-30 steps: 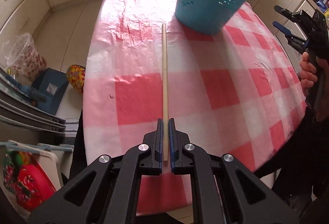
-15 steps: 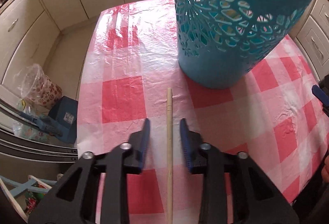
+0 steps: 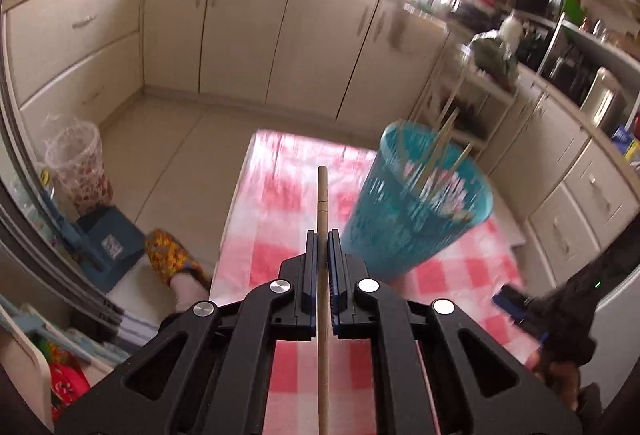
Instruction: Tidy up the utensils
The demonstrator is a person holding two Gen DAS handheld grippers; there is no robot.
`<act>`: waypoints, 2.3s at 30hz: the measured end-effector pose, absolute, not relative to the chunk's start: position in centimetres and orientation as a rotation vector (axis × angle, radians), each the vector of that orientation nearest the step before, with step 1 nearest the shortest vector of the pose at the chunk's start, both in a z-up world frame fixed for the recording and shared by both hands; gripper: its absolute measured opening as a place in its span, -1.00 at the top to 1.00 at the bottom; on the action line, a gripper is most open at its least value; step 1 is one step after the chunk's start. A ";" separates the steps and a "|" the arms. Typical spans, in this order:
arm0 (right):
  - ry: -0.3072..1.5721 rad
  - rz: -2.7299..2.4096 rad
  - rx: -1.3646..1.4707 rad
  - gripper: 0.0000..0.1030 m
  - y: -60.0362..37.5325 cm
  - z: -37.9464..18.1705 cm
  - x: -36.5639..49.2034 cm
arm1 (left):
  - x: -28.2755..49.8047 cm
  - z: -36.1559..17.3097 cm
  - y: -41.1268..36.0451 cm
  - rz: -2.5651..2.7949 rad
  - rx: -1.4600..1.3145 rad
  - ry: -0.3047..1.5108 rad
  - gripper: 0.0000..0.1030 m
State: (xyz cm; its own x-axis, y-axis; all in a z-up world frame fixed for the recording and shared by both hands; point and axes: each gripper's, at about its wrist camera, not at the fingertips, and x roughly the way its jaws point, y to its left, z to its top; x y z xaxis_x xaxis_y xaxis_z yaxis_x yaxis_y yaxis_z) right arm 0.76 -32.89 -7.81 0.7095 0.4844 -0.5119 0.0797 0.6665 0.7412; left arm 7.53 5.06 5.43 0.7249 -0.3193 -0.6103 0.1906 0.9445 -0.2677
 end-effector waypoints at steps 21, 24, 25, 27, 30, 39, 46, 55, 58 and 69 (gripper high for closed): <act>0.796 0.259 0.841 -0.17 -32.9 -8.3 1.1 | 17.4 9.0 -9.4 -0.260 -0.051 0.332 0.90; 0.797 0.268 0.830 -0.18 -32.8 -8.1 0.9 | 17.0 8.1 -9.7 -0.259 -0.011 0.396 0.88; 0.797 0.267 0.820 -0.20 -32.7 -8.1 0.9 | 16.5 8.0 -9.6 -0.250 -0.005 0.413 0.86; 0.804 0.255 0.780 -0.23 -32.3 -8.1 0.9 | 14.8 8.2 -8.7 -0.239 -0.026 0.428 0.58; 0.818 0.211 0.691 -0.23 -31.4 -8.2 0.9 | 11.0 8.7 -6.2 -0.194 -0.068 0.406 -0.15; 0.740 0.056 0.355 -0.39 -26.8 -6.9 -1.1 | 2.7 5.2 0.5 -0.133 -0.120 0.514 -0.73; 0.728 -0.037 0.284 -0.59 -25.3 -7.4 -3.0 | 1.6 0.4 3.4 -0.146 -0.139 0.722 -0.81; 0.777 -0.121 0.272 -0.68 -25.1 -8.2 -1.6 | 3.6 -1.9 4.3 -0.150 -0.114 0.838 -0.85; 0.799 -0.124 0.261 -0.68 -24.9 -8.4 -1.3 | 4.5 -1.8 3.9 -0.146 -0.108 0.860 -0.85; 0.844 -0.179 0.381 -0.73 -26.7 -9.3 -1.2 | 4.9 -0.8 1.2 -0.205 0.034 0.877 -0.85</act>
